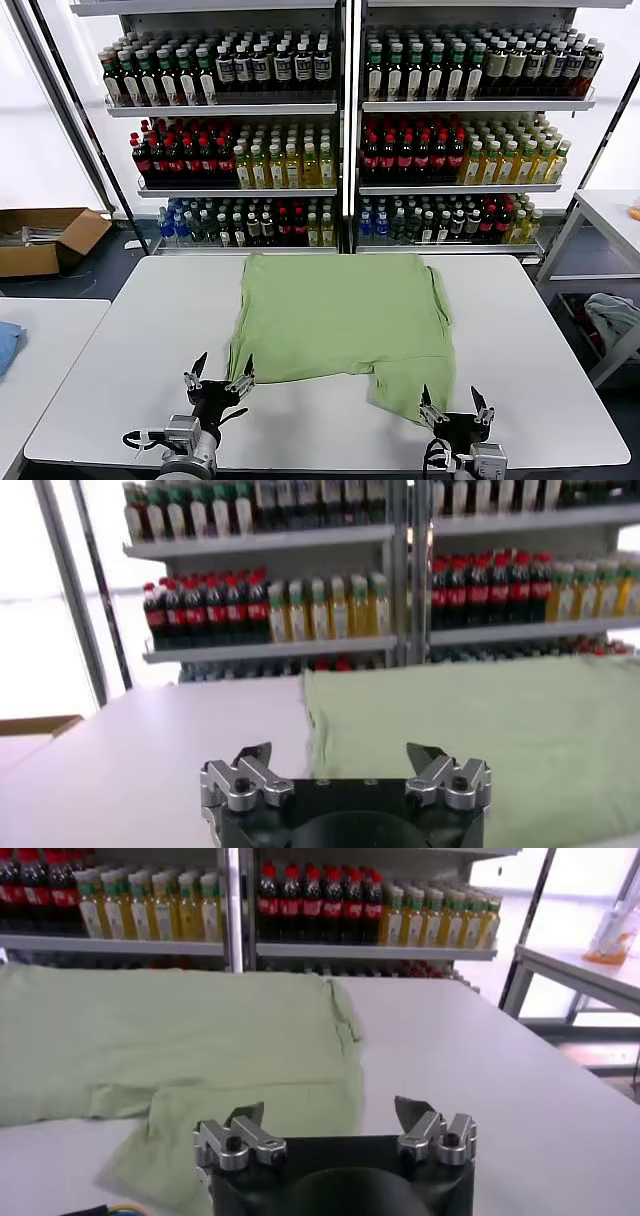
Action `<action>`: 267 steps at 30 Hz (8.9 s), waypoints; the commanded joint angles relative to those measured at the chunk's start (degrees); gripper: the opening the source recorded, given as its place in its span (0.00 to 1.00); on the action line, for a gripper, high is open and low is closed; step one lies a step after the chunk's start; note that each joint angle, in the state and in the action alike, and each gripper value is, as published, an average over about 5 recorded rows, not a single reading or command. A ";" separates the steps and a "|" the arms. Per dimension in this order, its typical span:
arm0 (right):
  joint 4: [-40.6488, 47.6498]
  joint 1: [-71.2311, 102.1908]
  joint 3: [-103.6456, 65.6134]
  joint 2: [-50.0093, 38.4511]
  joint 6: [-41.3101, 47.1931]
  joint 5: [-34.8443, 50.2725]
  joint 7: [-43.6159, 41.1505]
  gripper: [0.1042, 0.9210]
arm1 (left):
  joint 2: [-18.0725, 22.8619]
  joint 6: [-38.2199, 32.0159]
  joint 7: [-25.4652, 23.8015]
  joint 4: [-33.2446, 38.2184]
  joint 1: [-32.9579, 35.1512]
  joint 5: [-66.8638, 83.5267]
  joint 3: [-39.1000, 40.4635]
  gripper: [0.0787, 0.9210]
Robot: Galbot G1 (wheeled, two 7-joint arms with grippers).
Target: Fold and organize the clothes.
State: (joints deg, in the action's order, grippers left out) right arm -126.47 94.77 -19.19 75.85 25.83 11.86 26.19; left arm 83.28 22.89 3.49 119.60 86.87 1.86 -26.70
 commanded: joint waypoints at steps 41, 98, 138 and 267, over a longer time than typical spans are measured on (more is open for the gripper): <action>4.63 0.43 1.52 1.80 -1.88 0.18 0.48 0.12 | -2.42 6.26 -1.21 -8.60 -2.08 7.58 0.25 0.12; 45.79 -50.97 7.31 3.84 -3.16 5.07 -10.01 0.36 | -4.90 -1.72 1.70 -35.99 -37.20 17.07 4.79 0.26; 21.46 -31.87 -3.75 -3.41 0.91 13.33 1.99 0.88 | -5.55 2.78 3.67 -19.38 -23.51 10.64 2.43 0.88; 33.94 -47.70 3.61 11.88 7.45 -4.17 1.64 0.88 | -17.12 7.84 6.15 -7.34 -17.03 16.76 -0.90 0.88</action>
State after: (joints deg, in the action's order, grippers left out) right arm -101.63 60.48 -16.32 82.18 32.98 6.67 27.65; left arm 71.74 27.57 10.56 118.90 84.05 13.02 -28.42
